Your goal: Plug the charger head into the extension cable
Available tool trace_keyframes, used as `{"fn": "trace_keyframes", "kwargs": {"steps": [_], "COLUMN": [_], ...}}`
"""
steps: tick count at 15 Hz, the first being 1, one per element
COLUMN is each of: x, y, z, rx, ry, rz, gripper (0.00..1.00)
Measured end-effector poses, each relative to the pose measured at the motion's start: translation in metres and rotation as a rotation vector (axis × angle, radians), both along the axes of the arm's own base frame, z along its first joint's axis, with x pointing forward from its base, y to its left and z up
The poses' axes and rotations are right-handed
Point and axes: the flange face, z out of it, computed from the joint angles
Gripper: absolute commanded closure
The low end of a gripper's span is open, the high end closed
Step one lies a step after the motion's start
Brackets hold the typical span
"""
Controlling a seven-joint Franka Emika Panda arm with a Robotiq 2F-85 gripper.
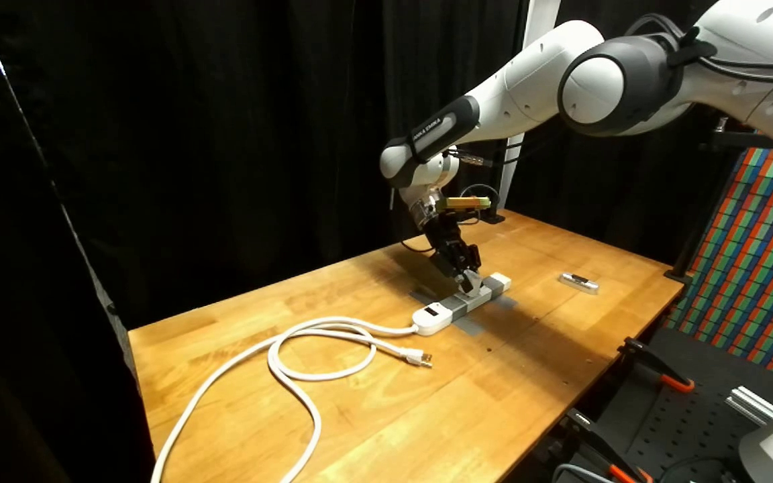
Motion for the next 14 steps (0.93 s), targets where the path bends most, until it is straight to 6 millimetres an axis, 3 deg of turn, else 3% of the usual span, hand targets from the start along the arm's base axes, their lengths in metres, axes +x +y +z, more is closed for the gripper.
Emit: {"fn": "trace_keyframes", "kwargs": {"steps": [14], "x": [-0.0002], "y": [0.0007], "z": [-0.0070], "rx": [0.003], "ry": [-0.001], "rz": [-0.004], "gripper": [0.87]}}
